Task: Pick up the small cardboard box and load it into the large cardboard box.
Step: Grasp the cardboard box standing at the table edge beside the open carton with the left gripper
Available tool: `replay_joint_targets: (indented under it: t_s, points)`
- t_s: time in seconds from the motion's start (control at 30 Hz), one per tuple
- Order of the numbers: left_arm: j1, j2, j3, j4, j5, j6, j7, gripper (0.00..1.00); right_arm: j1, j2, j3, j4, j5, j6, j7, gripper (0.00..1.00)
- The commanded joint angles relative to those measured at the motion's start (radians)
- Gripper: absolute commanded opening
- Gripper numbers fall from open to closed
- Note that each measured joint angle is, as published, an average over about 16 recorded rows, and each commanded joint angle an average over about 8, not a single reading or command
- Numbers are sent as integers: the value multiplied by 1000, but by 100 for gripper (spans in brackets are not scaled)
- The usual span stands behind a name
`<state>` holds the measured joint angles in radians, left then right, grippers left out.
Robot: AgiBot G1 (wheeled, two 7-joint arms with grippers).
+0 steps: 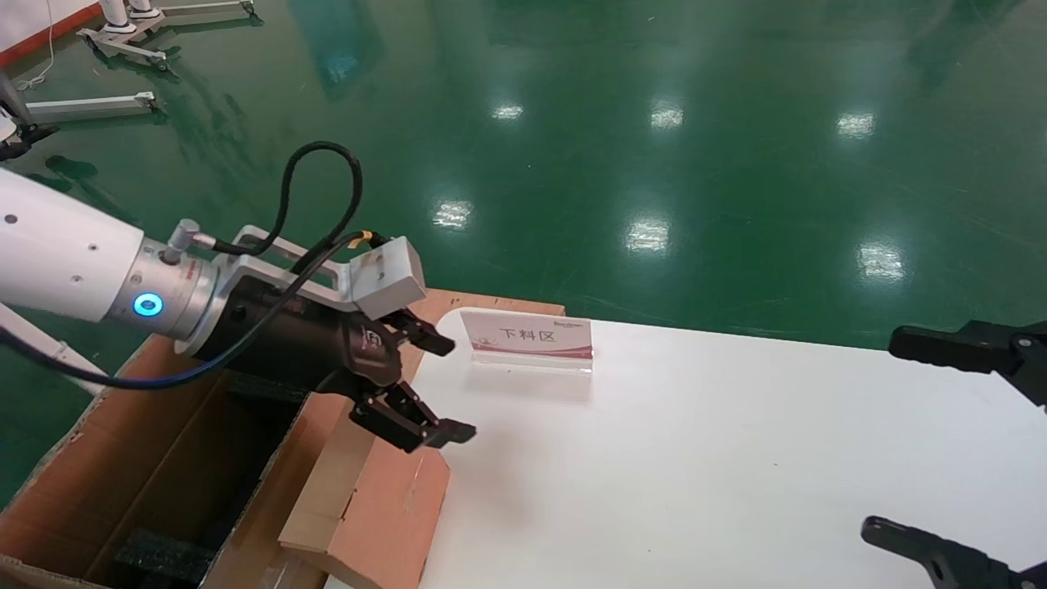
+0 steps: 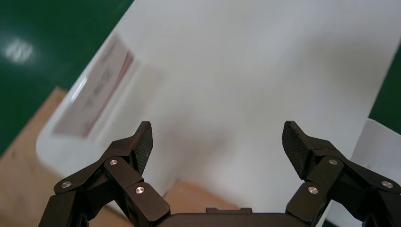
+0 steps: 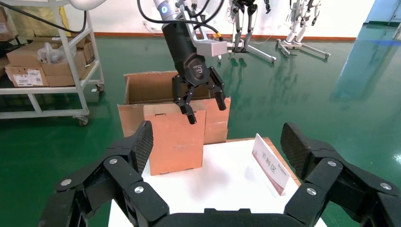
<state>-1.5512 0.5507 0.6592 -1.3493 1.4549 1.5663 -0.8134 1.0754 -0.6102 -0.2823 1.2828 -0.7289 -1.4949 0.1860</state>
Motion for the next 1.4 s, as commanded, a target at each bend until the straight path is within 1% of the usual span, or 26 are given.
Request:
replay_joint_targets:
  t_s: [0.03, 0.2, 0.4, 0.63, 0.8, 1.1, 1.4]
  points:
    - [-30, 2, 32, -1, 31, 5, -41, 100, 0, 0, 0, 0, 0, 0, 0, 100]
    - [-108, 10, 125, -4, 91, 6, -139, 100, 0, 0, -1, 0, 0, 0, 0, 100]
    - [-191, 20, 231, -6, 129, 7, -267, 100, 0, 0, -1, 0, 1, 0, 0, 100]
    - [-273, 31, 359, -7, 147, 7, -423, 100, 0, 1, -1, 0, 1, 1, -1, 100]
    - [-316, 36, 432, -8, 144, 0, -509, 100, 0, 1, -2, 0, 1, 1, -1, 100]
    - [-391, 68, 548, -10, 170, -1, -581, 100, 1, 1, -2, 0, 2, 1, -1, 100]
    - [-462, 81, 664, -10, 145, 2, -637, 100, 1, 1, -3, 0, 2, 1, -2, 100]
